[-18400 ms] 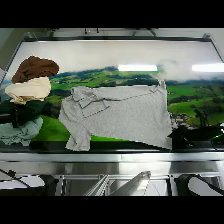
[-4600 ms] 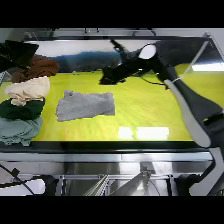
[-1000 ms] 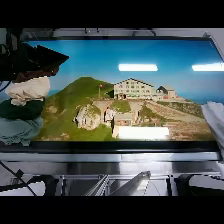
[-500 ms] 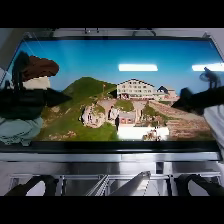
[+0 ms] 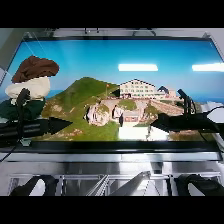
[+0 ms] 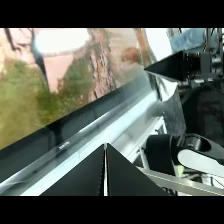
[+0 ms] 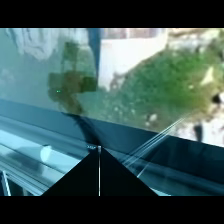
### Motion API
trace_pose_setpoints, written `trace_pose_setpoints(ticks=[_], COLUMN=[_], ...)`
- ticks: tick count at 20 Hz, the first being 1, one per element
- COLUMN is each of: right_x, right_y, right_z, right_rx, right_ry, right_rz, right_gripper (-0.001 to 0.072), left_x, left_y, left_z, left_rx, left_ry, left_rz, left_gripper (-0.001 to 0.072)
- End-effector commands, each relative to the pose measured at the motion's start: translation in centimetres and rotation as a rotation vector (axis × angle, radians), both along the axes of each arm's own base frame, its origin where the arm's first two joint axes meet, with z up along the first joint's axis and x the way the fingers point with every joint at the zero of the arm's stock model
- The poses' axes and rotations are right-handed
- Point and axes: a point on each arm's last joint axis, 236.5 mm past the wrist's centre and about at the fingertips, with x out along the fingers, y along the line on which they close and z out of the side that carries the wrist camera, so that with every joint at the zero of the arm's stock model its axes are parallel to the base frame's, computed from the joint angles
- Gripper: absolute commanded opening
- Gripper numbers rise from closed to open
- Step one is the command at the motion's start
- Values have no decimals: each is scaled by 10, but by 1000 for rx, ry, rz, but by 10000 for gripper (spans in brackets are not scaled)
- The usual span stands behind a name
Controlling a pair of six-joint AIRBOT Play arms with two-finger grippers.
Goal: Fold the shirts.
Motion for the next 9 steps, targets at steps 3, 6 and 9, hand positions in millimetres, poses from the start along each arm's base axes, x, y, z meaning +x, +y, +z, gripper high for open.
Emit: trace_pose_setpoints(ticks=[3, 6, 9], right_x=[-2, -1, -2], right_y=[6, 6, 6], right_z=[2, 2, 2], right_rx=[29, 29, 29], right_ry=[-6, -6, -6], right_rz=[7, 7, 7], right_gripper=[11, 11, 11], left_x=[0, -1, -1], left_y=[10, 10, 10], left_z=[7, 9, 8], left_rx=[13, 15, 16], left_ry=[-29, -37, -37], left_rz=[60, 59, 60], left_gripper=[4, 4, 4])
